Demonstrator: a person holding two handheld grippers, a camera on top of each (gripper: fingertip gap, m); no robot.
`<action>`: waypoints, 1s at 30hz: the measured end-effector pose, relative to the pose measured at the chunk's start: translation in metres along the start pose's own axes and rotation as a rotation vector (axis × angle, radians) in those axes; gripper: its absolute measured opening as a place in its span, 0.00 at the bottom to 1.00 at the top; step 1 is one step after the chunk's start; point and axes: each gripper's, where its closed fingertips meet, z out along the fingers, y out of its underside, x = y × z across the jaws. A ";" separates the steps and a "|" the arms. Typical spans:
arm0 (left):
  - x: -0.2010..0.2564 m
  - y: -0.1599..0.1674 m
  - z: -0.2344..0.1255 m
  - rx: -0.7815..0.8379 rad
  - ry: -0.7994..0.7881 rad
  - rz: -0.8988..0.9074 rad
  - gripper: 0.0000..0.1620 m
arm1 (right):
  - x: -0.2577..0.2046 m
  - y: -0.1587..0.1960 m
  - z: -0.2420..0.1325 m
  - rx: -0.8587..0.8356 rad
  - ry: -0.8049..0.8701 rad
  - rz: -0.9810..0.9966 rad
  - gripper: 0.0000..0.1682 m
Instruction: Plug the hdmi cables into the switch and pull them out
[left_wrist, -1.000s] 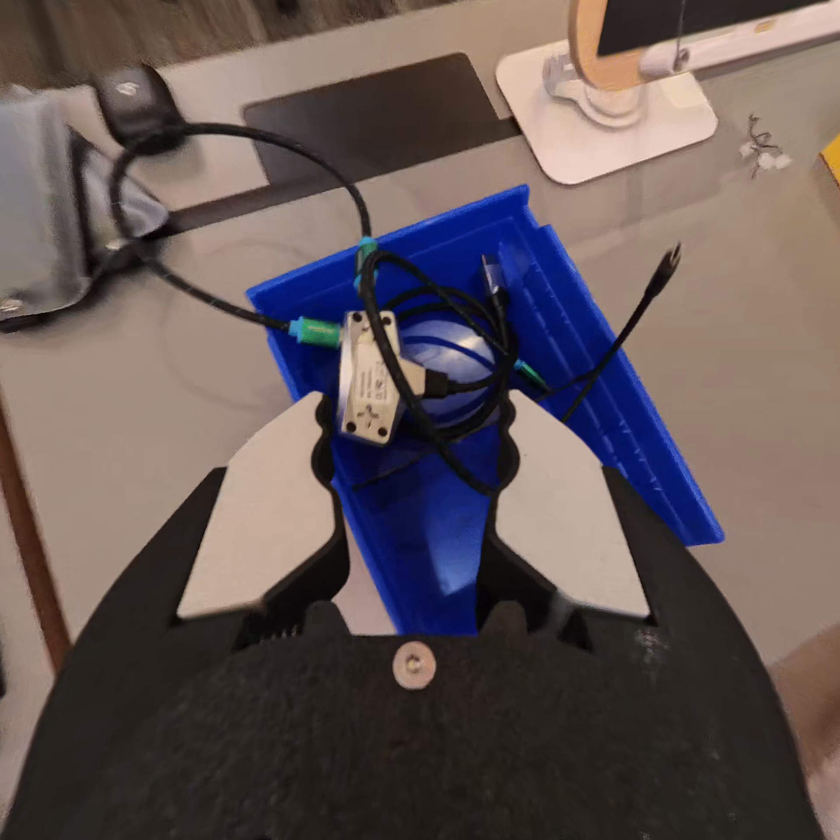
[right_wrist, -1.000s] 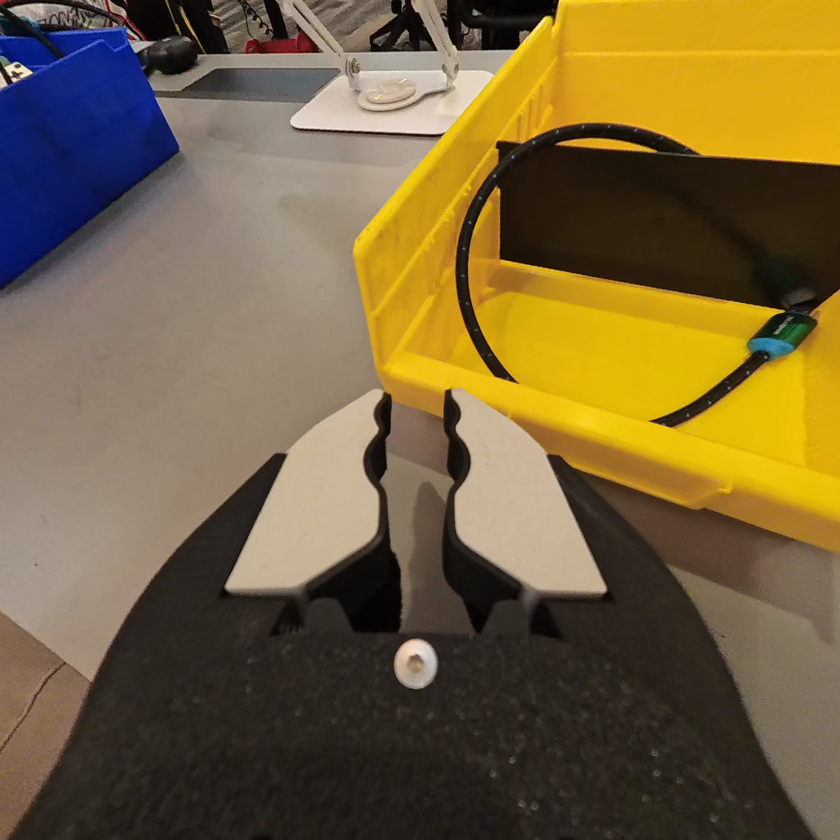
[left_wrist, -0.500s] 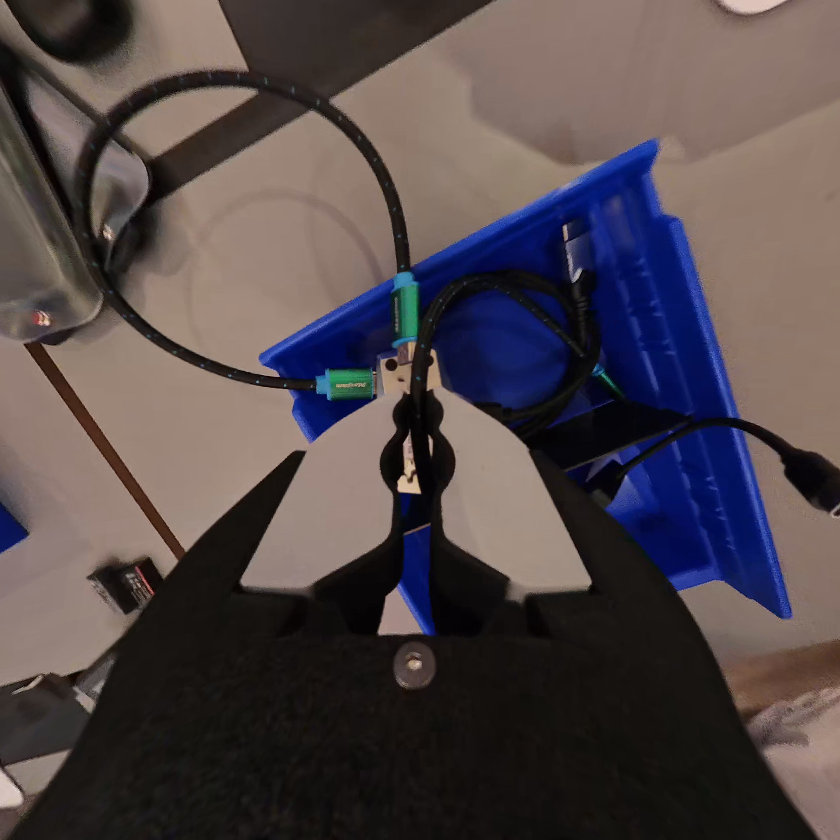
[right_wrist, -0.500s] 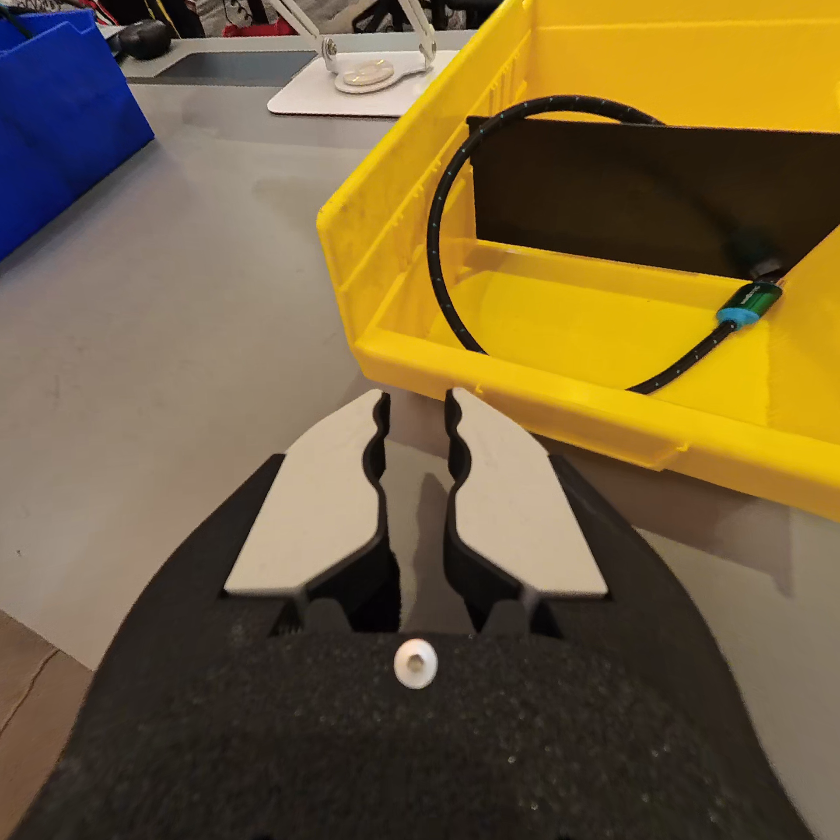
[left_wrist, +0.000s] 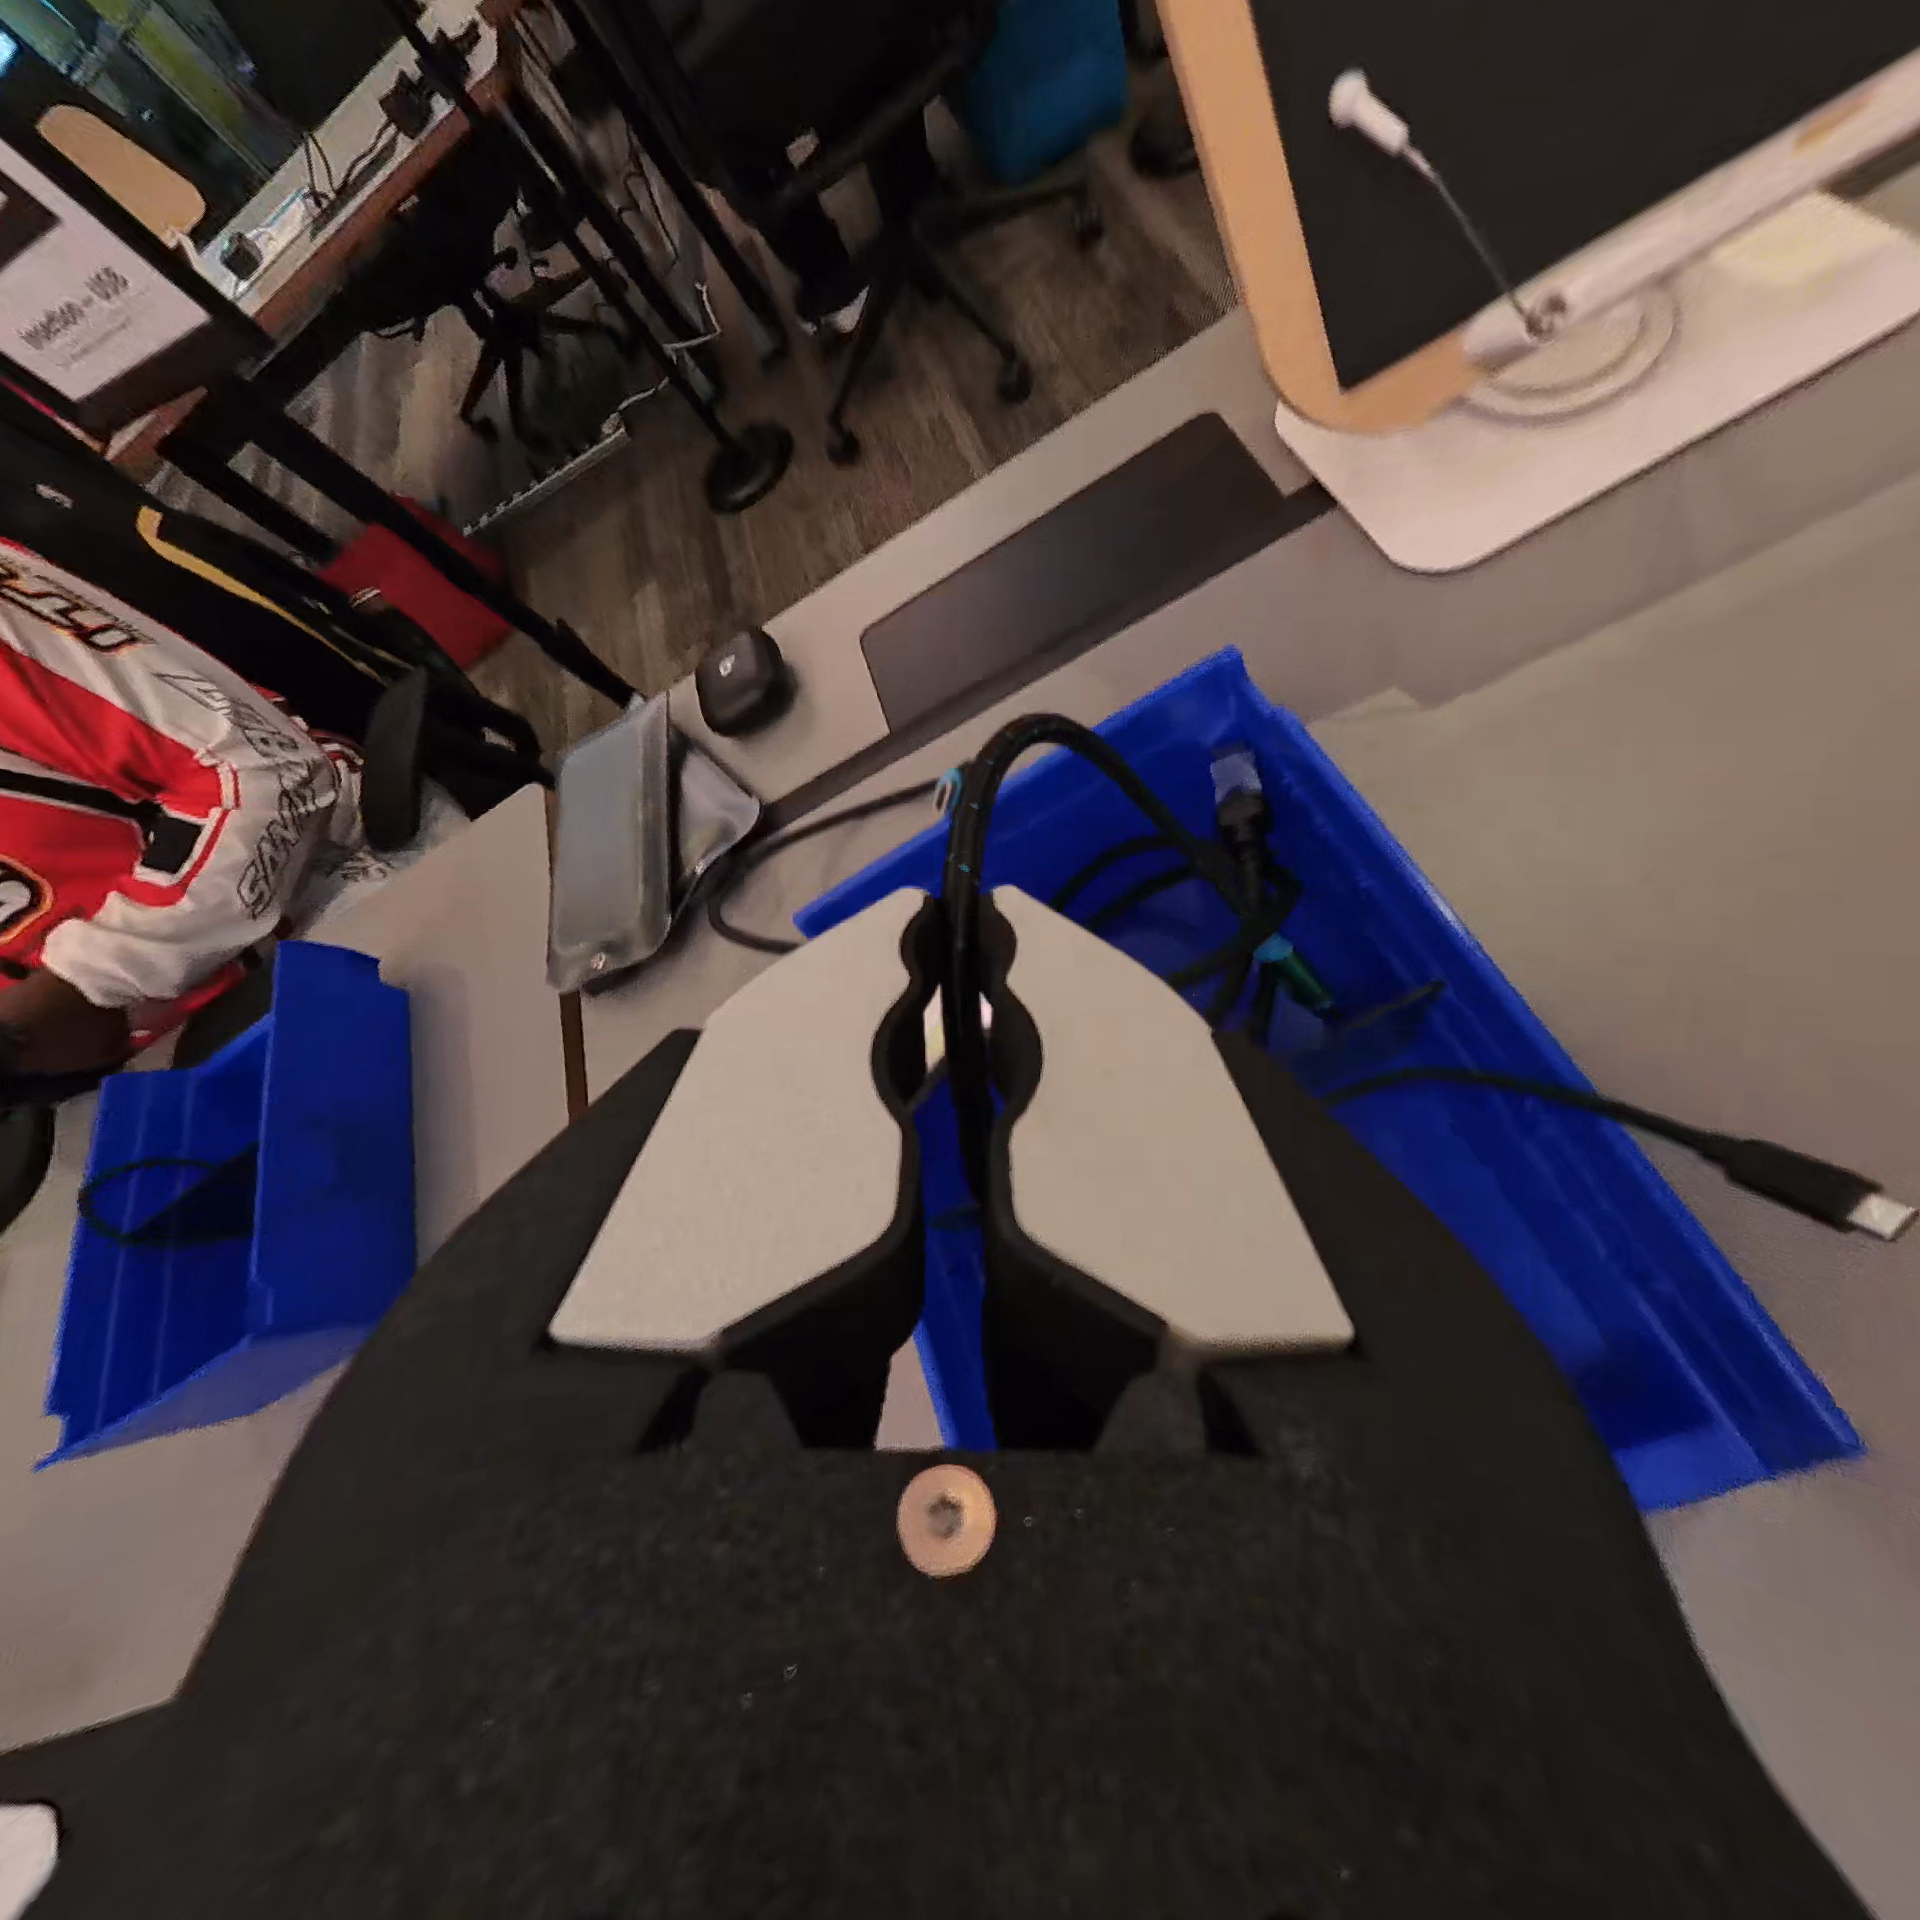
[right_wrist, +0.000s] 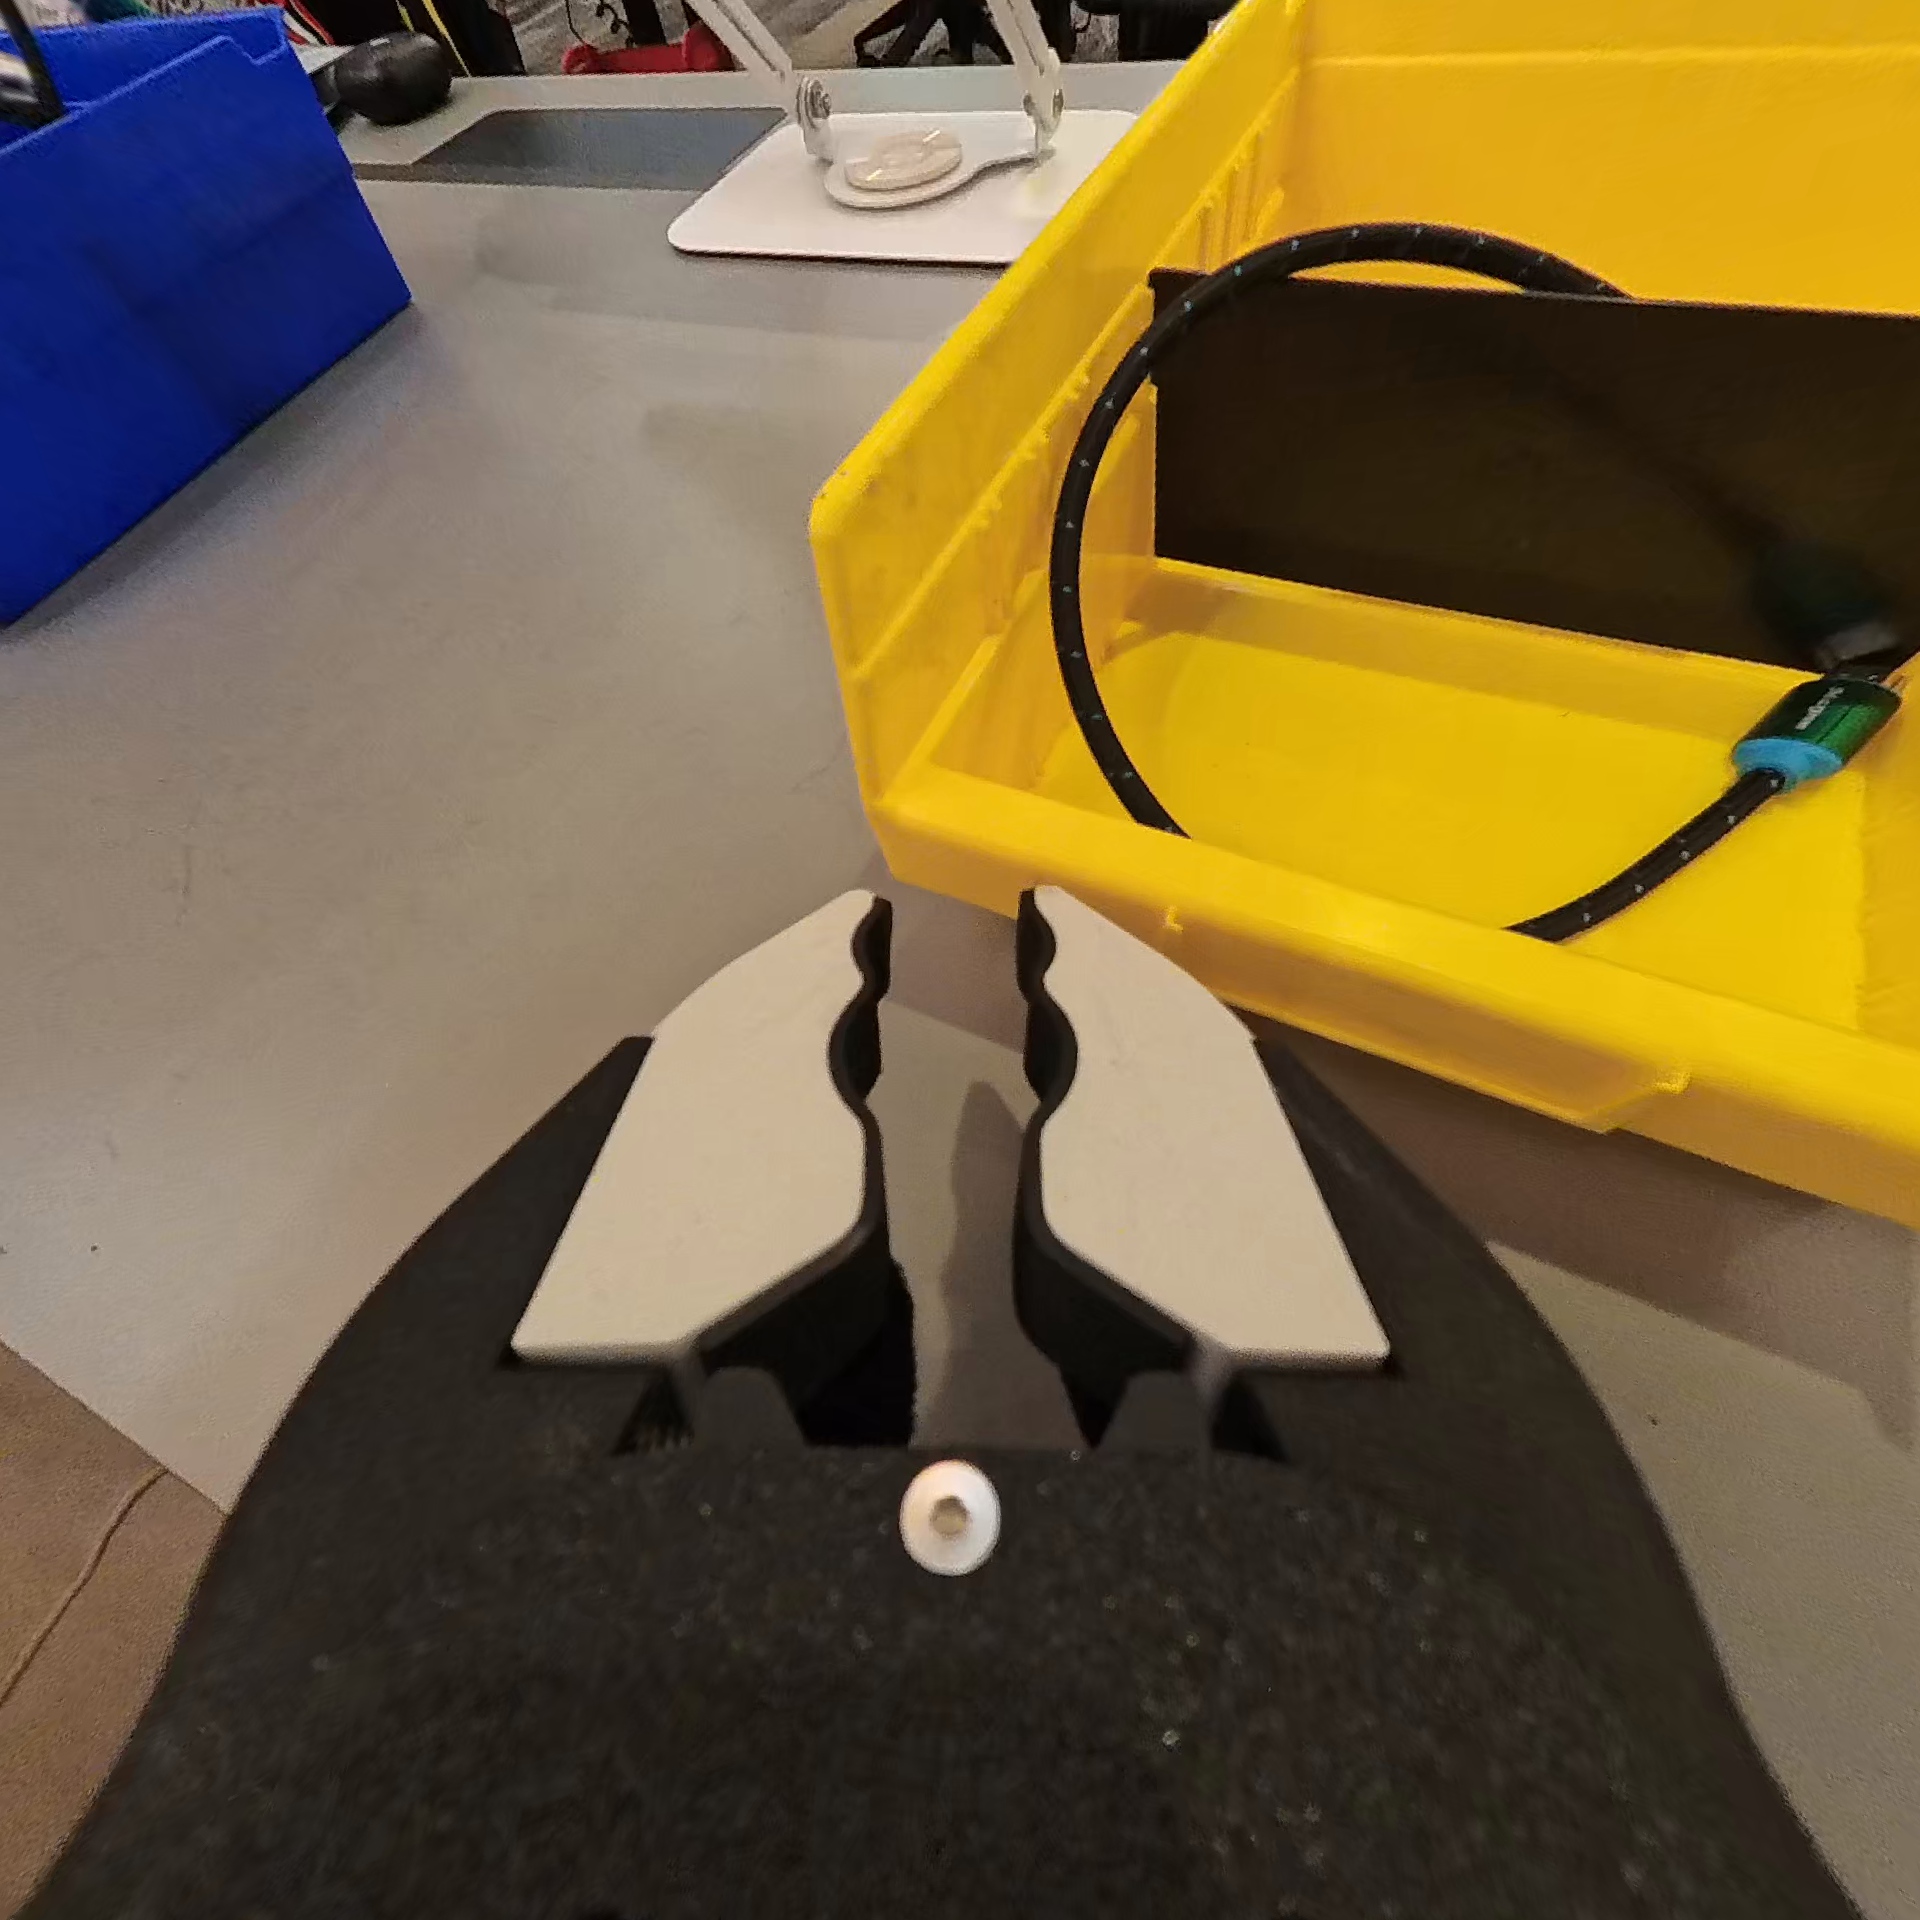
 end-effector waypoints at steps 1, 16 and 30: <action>0.007 0.008 -0.005 -0.002 0.010 -0.005 0.04 | 0.000 0.000 0.000 -0.001 0.001 -0.003 0.13; 0.104 0.124 -0.078 -0.048 0.164 -0.209 0.04 | -0.028 -0.019 -0.004 0.099 -0.012 -0.179 0.12; 0.117 0.087 -0.044 -0.312 0.176 -0.030 0.31 | -0.019 -0.018 0.000 0.074 -0.015 -0.123 0.12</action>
